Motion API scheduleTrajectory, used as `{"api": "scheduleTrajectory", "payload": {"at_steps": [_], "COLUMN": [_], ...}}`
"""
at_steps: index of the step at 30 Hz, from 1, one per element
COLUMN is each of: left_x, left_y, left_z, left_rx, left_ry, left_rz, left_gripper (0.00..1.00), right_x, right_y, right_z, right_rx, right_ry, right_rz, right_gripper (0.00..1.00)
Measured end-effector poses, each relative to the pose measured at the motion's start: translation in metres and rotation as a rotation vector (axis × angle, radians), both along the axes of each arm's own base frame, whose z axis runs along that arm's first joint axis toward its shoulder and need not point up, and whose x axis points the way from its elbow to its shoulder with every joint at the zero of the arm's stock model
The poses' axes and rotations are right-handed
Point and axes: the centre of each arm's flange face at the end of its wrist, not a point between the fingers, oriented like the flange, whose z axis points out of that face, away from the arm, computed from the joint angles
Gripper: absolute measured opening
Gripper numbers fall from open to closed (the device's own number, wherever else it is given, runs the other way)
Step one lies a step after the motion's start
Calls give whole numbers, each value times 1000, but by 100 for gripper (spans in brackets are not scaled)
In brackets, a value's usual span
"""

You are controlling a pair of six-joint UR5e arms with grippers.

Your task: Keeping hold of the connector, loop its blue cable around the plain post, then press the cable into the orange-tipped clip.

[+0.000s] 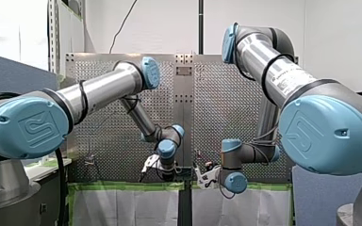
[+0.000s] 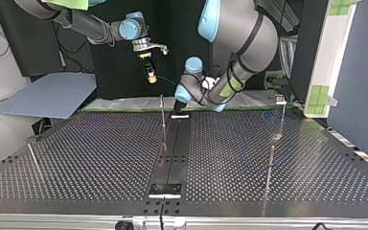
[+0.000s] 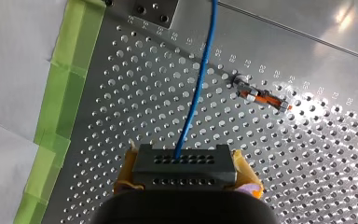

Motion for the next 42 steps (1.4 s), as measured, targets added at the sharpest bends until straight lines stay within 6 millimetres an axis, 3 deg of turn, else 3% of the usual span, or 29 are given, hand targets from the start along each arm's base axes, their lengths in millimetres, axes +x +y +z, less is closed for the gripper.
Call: {"api": "scheduleTrajectory", "payload": {"at_steps": [17, 28, 42], "left_x": [-41, -44, -72], "left_y": [6, 5, -2], "left_z": [-25, -2, 6], "left_rx": [-25, -101, -133], "left_ry": [-62, -156, -232], "left_rz": [63, 111, 103], "left_gripper": [0, 0, 0], "right_x": [-3, -11, -18], "right_y": [-3, -10, -20], "right_z": [0, 0, 0], "right_rx": [-1, 0, 14], "right_ry": [1, -2, 5], "right_rz": [-19, -60, -90], "right_gripper": [0, 0, 0]}}
